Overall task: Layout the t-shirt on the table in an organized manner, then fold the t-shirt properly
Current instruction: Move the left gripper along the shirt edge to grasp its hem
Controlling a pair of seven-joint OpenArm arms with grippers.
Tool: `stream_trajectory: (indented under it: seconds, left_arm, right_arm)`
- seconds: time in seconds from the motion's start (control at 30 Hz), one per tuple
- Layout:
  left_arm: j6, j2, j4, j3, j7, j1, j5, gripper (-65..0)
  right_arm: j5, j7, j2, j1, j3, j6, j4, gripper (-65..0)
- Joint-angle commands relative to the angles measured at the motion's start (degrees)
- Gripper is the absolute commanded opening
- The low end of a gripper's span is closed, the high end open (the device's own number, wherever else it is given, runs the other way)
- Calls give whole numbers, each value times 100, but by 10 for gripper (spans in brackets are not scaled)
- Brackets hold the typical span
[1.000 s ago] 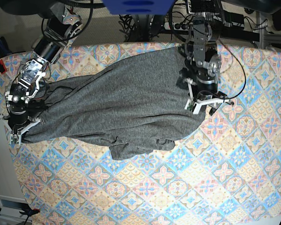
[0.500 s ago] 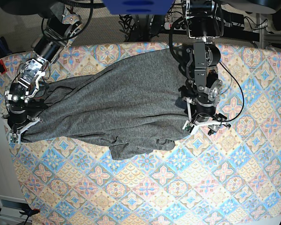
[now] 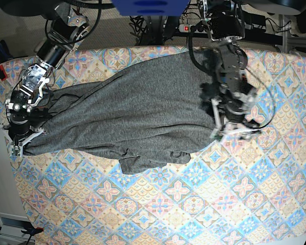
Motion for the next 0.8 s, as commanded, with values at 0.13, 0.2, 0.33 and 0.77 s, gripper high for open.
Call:
stream_trajectory:
  seconds: [0.13, 0.2, 0.33, 0.77]
  left_arm:
    - [25, -230, -305, -267, -95, -199, -354, -148]
    - [25, -266, -640, -276, -104, -287, -362, -148]
    - [25, -266, -1149, -311, -86, -560, -705, -148]
    - [25, -538, -2512, -513, -113, -1272, -1901, -148]
  right_arm:
    - [43, 160, 97, 107, 0, -47, 126, -650]
    - [43, 160, 97, 99, 0, -47, 152, -650]
    - [43, 160, 97, -68, -9, -47, 389, -650]
    - [43, 169, 97, -288, -308, -47, 662, -650]
